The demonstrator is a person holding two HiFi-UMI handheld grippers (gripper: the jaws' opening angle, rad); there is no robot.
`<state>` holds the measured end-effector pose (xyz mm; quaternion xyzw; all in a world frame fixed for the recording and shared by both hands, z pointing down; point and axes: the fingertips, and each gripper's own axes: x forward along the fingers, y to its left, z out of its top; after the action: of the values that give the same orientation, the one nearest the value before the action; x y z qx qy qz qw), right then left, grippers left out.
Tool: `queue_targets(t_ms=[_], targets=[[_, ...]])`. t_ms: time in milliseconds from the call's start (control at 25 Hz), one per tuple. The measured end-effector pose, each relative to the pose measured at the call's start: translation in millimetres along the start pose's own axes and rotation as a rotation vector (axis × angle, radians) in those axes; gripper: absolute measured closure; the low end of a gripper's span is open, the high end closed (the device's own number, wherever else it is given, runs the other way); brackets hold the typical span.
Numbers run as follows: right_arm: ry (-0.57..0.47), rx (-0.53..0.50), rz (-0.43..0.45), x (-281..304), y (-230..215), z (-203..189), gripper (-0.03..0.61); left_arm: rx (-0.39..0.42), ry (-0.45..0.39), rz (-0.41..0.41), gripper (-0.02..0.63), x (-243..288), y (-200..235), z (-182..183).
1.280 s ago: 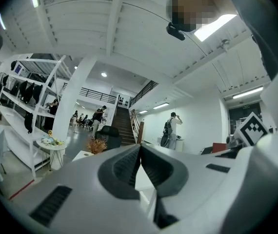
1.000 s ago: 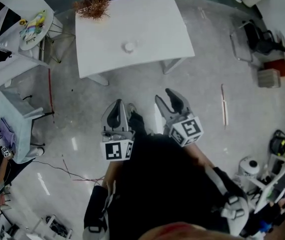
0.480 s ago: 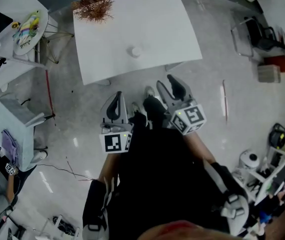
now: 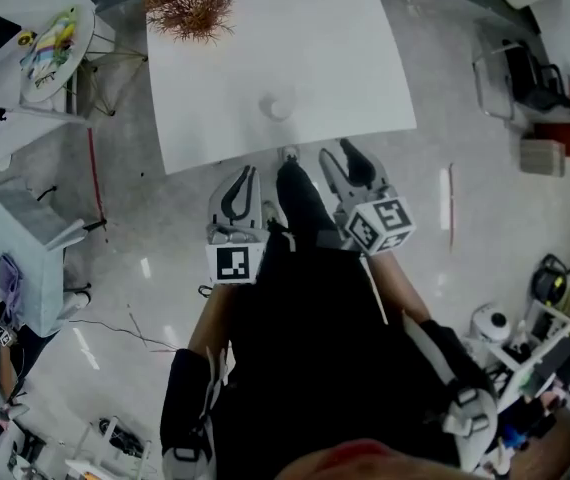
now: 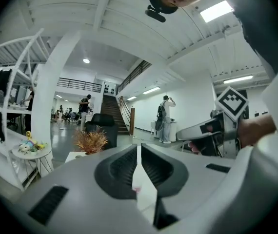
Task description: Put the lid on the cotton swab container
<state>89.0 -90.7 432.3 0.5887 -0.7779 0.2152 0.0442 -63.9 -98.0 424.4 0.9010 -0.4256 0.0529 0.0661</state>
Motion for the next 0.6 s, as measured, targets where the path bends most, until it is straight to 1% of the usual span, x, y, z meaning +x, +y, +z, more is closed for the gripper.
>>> queue_targets(t_ms=[120,200,280,440,600], targets=[[0.029,0.017,0.009,19.3,-12.6,-3.7,0.413,0.038,0.015,-0.037,0.606,25.6,1.5,-16.3],[0.049,0.023,0.012,34.2,-21.1,-7.3,0.413,0.054,0.057,-0.054,0.591,42.3,6.9,-35.5],[0.071,0.027,0.017,48.9,-30.2,-10.7,0.413,0.071,0.111,-0.073,0.544,59.4,11.6,-55.7],[0.119,0.046,0.029,72.0,-48.8,-19.9,0.413,0.098,0.192,-0.108,0.487,90.9,13.4,-95.9],[0.171,0.060,0.040,91.5,-64.6,-35.2,0.413,0.138,0.303,-0.134,0.412,119.7,16.0,-150.6]])
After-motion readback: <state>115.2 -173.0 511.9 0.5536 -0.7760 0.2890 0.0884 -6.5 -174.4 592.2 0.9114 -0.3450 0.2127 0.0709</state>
